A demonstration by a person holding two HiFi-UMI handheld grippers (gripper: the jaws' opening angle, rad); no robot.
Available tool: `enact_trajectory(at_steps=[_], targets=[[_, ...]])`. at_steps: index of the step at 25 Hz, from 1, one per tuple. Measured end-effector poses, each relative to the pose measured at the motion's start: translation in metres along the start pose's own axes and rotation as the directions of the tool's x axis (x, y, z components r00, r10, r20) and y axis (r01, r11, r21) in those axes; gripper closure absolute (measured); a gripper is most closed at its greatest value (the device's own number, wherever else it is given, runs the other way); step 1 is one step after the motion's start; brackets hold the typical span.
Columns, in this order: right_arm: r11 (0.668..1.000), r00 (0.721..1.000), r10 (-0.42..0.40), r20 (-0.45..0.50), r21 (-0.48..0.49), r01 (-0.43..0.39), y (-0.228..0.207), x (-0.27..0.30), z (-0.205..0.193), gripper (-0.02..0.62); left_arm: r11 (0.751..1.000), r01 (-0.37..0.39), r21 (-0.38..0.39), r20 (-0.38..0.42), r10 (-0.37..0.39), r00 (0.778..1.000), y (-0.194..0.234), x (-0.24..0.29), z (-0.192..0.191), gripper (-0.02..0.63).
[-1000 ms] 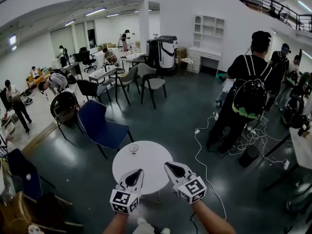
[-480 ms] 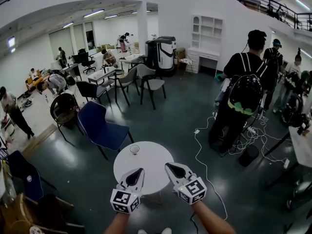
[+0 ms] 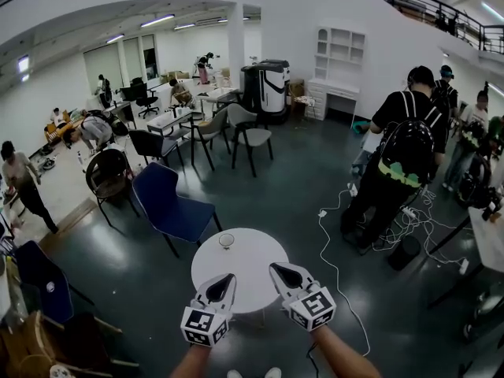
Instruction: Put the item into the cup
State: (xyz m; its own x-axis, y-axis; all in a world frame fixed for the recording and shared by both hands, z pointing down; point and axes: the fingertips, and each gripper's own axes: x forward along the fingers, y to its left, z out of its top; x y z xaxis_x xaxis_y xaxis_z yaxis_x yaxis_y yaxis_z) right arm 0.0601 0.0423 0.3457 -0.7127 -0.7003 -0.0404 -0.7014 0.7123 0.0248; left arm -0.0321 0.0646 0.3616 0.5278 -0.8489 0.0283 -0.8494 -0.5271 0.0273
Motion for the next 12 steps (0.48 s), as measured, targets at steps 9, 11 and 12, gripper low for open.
enact_trajectory(at_steps=[9,11,12], targets=[[1.0,1.0,-0.017,0.001,-0.006,0.017,0.025,0.003,0.009,0.58,1.0,0.014,0.001,0.013,-0.014,1.0,0.011,-0.024,0.013,0.591],[1.0,1.0,-0.02,-0.001,-0.006,0.02,0.029,0.004,0.011,0.58,1.0,0.016,0.0,0.014,-0.016,1.0,0.014,-0.029,0.015,0.591],[1.0,1.0,-0.021,-0.002,-0.005,0.021,0.032,0.004,0.012,0.58,1.0,0.017,-0.001,0.014,-0.017,1.0,0.015,-0.032,0.016,0.591]])
